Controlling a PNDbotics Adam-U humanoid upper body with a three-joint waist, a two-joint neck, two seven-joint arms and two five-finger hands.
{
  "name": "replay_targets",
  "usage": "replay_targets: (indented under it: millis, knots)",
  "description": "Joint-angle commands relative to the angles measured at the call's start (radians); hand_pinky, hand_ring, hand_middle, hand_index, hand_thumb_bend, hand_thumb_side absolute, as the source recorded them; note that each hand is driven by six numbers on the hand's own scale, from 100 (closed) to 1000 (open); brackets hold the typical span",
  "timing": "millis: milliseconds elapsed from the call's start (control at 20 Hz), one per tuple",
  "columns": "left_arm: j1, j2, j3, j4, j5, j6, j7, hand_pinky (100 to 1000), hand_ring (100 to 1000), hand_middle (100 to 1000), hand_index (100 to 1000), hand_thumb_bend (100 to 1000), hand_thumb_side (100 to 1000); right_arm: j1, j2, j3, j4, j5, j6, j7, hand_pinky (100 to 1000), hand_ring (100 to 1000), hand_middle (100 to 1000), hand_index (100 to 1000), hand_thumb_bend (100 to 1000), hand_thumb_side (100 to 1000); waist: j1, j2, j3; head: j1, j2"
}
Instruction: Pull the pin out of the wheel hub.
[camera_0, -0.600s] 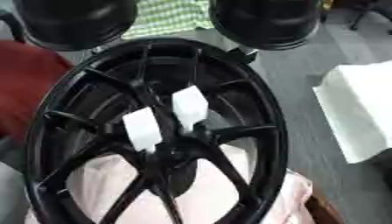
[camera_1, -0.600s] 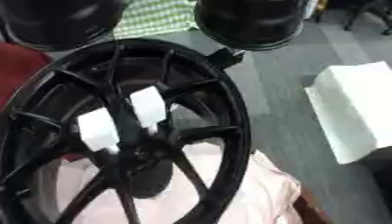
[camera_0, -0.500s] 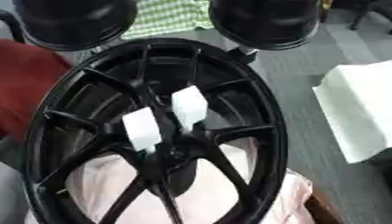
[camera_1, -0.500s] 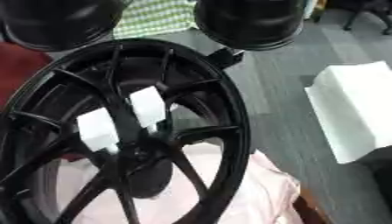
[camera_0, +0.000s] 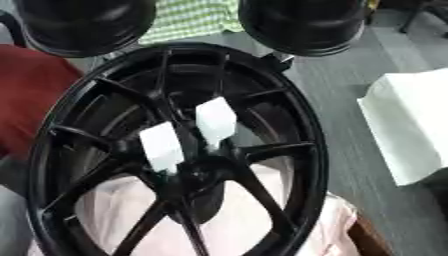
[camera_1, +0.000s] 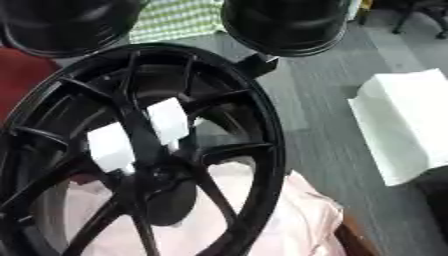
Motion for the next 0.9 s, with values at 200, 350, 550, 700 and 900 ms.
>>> replay_targets:
  millis: [200,350,550,700,900]
  knots:
    - [-0.004,0.025,0.007,-0.011,0.004,0.001,0.003,752,745,714,763,291,777,-0.045,-0.037,0.022,-0.043,0.021,-0.002,0.038,830,751,670,730,100,464,-0.007,-0.034,0.003,0.015,0.041]
    - [-0.002,0.025,0.006,-0.012,0.003,0.002,0.003,752,745,715,763,290,779,-0.058,-0.045,0.048,-0.081,0.035,-0.003,0.073,830,764,683,738,100,467,-0.008,-0.032,-0.001,0.011,0.049]
    - [0.0,0.026,0.005,-0.012,0.004,0.003,0.004,752,745,715,763,290,780,-0.074,-0.059,0.093,-0.16,0.054,-0.004,0.14,830,776,697,747,100,468,-0.01,-0.031,-0.005,0.013,0.051]
    - [-0.002,0.027,0.001,-0.013,0.004,0.005,0.001,752,746,715,763,289,781,-0.093,-0.066,0.128,-0.215,0.052,0.0,0.191,830,787,712,758,116,468,-0.012,-0.032,-0.005,0.014,0.05]
    - [-0.002,0.028,0.0,-0.013,0.004,0.007,0.0,752,746,715,763,290,781,-0.125,-0.074,0.175,-0.276,0.049,0.006,0.261,829,796,724,766,139,469,-0.016,-0.034,-0.006,0.013,0.049]
